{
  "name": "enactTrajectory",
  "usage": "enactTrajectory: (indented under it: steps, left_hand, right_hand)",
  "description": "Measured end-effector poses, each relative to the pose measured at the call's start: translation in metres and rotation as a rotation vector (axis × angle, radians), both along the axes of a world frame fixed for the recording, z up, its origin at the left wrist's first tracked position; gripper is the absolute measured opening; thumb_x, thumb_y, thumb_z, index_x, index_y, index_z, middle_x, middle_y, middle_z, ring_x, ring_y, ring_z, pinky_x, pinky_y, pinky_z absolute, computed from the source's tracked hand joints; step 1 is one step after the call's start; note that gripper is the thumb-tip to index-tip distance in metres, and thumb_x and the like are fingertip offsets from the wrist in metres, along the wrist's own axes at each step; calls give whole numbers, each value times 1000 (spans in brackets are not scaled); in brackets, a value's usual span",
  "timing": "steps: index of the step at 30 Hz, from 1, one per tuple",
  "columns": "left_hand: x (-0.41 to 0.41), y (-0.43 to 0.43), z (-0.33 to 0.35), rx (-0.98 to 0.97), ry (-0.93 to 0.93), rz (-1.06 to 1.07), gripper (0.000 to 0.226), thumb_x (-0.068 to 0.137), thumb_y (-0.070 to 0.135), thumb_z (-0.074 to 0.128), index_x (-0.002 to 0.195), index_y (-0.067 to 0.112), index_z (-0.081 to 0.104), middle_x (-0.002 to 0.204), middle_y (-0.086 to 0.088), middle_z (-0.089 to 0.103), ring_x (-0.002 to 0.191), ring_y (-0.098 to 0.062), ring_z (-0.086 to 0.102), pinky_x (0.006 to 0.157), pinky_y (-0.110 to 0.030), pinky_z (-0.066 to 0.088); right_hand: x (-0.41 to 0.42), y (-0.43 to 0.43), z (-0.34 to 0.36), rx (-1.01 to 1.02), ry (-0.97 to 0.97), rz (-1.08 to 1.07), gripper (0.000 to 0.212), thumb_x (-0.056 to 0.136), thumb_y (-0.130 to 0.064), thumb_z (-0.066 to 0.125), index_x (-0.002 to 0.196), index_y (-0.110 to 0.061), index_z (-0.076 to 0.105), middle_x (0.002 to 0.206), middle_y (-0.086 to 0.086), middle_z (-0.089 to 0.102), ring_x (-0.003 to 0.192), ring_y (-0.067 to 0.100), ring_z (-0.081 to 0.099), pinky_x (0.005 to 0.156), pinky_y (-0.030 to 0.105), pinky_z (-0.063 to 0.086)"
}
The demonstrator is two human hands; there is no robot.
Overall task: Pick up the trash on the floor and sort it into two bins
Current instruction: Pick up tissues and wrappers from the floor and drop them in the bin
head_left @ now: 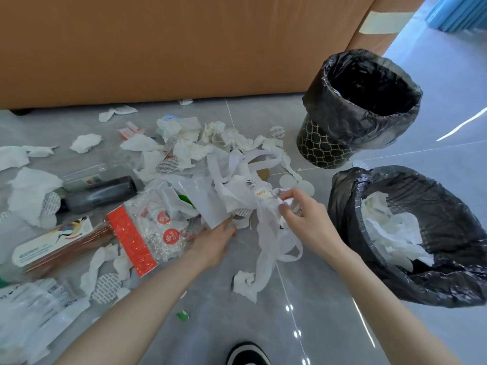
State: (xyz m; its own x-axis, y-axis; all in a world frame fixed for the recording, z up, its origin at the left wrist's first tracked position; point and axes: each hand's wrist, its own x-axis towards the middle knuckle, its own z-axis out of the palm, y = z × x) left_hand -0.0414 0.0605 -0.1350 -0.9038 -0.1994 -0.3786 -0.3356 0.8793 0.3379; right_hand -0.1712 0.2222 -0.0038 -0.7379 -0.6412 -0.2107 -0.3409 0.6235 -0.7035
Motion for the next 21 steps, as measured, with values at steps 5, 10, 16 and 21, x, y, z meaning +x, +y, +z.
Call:
enactTrajectory:
  steps: [5, 10, 16, 21]
  left_hand:
    - [-4, -1, -13, -26, -12, -12, 47, 94, 7, 38, 141, 10, 35, 154, -1, 21, 137, -26, 29, 108, -41, 29]
    - [2, 0, -19, 79, -21, 31, 38, 91, 6, 44, 129, 8, 46, 139, -8, 37, 126, -25, 42, 95, -34, 42]
    - [1, 16, 20, 361, 190, 300, 11, 88, 19, 59, 98, 20, 63, 108, 7, 57, 95, -15, 57, 74, -21, 42]
    - [-10, 15, 83, 481, 394, 507, 10, 90, 19, 58, 94, 21, 50, 82, 14, 49, 69, -4, 47, 56, -14, 33]
  right_hand:
    - [-8, -2, 7, -15, -26, -43, 8, 97, -26, 38, 99, -27, 46, 67, 5, 55, 53, 14, 42, 53, 30, 33]
    - [-12, -9, 9, -109, 7, -98, 8, 97, -22, 35, 101, -24, 43, 60, -1, 45, 50, 10, 36, 52, 29, 30]
    - [-13, -20, 20, -21, 175, 55, 11, 93, -13, 45, 102, -19, 46, 99, -2, 51, 76, 13, 48, 63, 28, 34]
    - [-14, -20, 46, 8, 339, 66, 20, 90, -10, 49, 109, -16, 50, 116, 2, 53, 90, 23, 54, 79, 43, 47]
